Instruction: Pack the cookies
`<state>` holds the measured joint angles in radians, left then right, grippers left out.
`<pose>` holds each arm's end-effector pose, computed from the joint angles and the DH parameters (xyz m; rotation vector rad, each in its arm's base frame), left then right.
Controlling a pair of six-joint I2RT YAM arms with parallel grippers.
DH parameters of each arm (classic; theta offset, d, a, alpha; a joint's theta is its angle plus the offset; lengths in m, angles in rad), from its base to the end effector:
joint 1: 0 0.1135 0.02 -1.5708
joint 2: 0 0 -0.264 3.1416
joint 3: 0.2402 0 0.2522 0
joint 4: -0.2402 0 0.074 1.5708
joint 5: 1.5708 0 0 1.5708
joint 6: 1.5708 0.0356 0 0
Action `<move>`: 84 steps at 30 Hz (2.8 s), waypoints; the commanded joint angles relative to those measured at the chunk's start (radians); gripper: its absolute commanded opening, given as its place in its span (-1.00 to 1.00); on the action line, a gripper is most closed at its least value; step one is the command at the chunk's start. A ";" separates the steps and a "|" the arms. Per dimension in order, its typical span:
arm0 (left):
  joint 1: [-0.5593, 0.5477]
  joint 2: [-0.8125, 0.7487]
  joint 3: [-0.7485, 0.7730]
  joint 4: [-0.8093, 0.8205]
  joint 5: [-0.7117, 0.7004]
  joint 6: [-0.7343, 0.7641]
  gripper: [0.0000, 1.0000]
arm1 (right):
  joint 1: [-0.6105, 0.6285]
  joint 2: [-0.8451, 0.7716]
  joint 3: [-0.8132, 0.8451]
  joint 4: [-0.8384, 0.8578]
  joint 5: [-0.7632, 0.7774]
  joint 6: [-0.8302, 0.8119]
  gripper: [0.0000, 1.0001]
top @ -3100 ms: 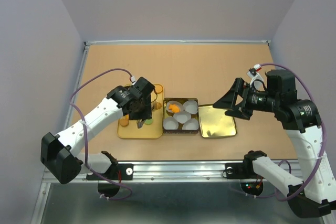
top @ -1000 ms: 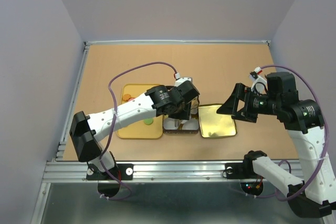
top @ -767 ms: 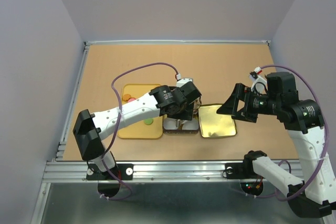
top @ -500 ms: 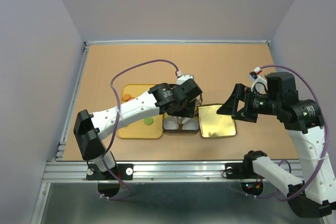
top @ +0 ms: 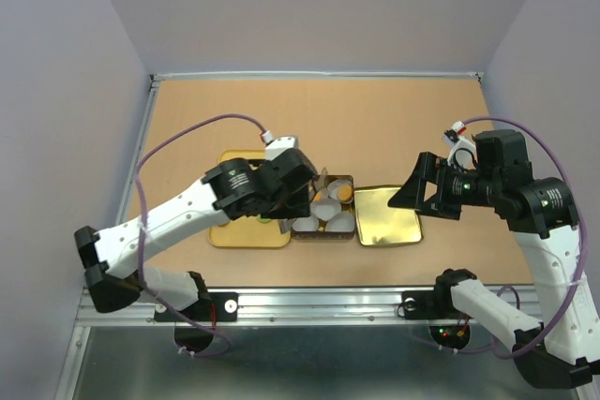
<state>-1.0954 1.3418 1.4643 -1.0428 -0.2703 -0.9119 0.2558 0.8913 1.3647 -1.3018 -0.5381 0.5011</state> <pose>0.1281 -0.2281 0.3739 0.1159 2.5203 -0.5327 0.1071 0.0469 0.4069 0.0391 2.4810 0.9870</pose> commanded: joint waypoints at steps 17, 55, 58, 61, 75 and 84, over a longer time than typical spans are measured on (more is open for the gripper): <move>0.186 -0.207 -0.263 -0.053 -0.070 -0.134 0.25 | 0.003 -0.012 0.020 0.004 -0.025 -0.038 1.00; 0.221 0.128 -0.122 0.093 -0.023 0.130 0.19 | 0.003 -0.009 -0.050 0.004 0.009 -0.045 1.00; 0.218 0.148 -0.124 0.096 -0.024 0.131 0.19 | 0.003 -0.008 -0.050 0.006 0.006 -0.044 1.00; 0.218 0.151 -0.128 0.107 -0.023 0.131 0.18 | 0.003 -0.009 -0.052 0.006 0.007 -0.044 1.00; 0.218 0.238 -0.091 0.050 -0.043 0.146 0.02 | 0.003 0.000 -0.058 0.013 0.006 -0.045 1.00; 0.218 0.255 -0.078 0.018 -0.038 0.157 -0.08 | 0.003 0.006 -0.050 0.018 0.004 -0.045 1.00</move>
<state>-0.8753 1.6093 1.3445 -0.9764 -0.2886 -0.7639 0.2558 0.9020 1.3247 -1.3037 -0.5339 0.4706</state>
